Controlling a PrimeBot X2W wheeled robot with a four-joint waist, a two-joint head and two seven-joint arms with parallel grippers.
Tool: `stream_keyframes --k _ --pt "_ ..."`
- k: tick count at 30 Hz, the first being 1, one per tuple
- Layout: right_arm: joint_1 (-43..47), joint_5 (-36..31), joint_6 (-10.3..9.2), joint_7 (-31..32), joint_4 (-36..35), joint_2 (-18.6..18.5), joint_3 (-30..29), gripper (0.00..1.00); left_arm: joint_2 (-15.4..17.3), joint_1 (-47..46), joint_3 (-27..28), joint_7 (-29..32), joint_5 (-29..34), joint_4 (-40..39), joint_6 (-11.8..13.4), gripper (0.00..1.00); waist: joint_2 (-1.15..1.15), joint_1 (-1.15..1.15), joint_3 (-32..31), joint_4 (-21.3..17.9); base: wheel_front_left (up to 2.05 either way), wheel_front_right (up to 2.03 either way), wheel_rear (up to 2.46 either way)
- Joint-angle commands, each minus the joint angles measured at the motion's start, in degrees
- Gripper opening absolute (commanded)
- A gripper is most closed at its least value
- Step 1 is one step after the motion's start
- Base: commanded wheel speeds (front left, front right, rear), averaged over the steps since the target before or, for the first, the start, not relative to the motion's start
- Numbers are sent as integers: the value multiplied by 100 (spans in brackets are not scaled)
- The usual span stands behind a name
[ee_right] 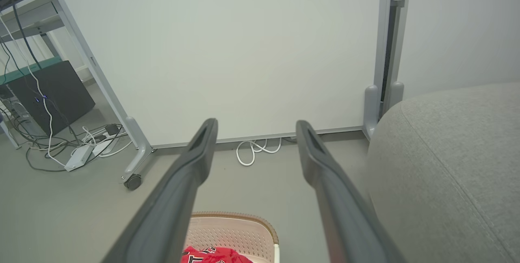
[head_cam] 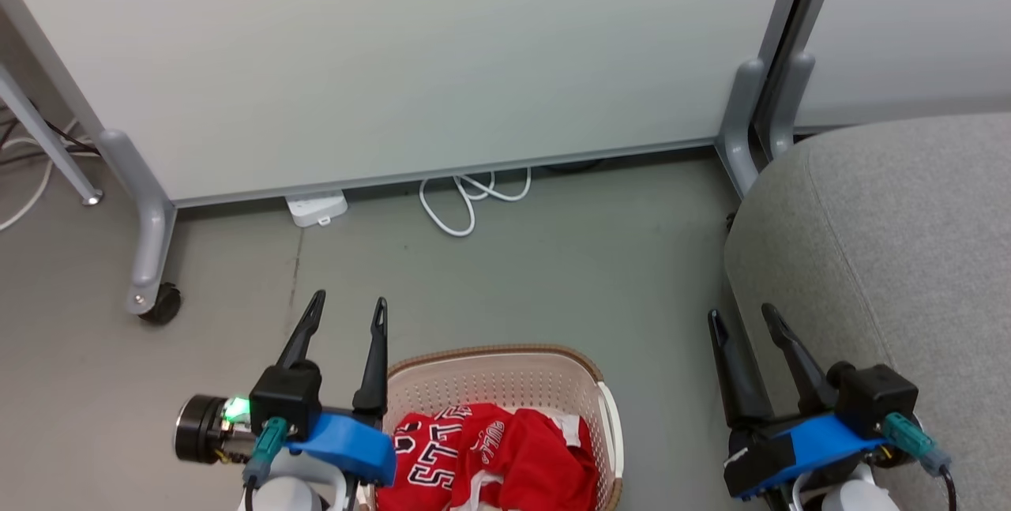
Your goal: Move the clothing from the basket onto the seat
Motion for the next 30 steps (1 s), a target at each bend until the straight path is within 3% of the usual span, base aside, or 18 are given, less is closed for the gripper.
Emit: stream_keyframes --k 1,16,30 --pt "-135 17 3 -25 -28 -33 0 100 5 -188 -21 -28 42 60 -50 100 0 0 140 -68 0 0 0" --pt "-1195 8 3 -23 -328 -30 133 100 264 -1891 -534 -23 401 1537 -406 100 0 0 1831 -785 0 0 0" --pt "-2020 47 3 -23 -673 -27 139 100 588 -3299 -1437 -23 660 3382 -507 100 0 0 3312 -1228 0 0 0"
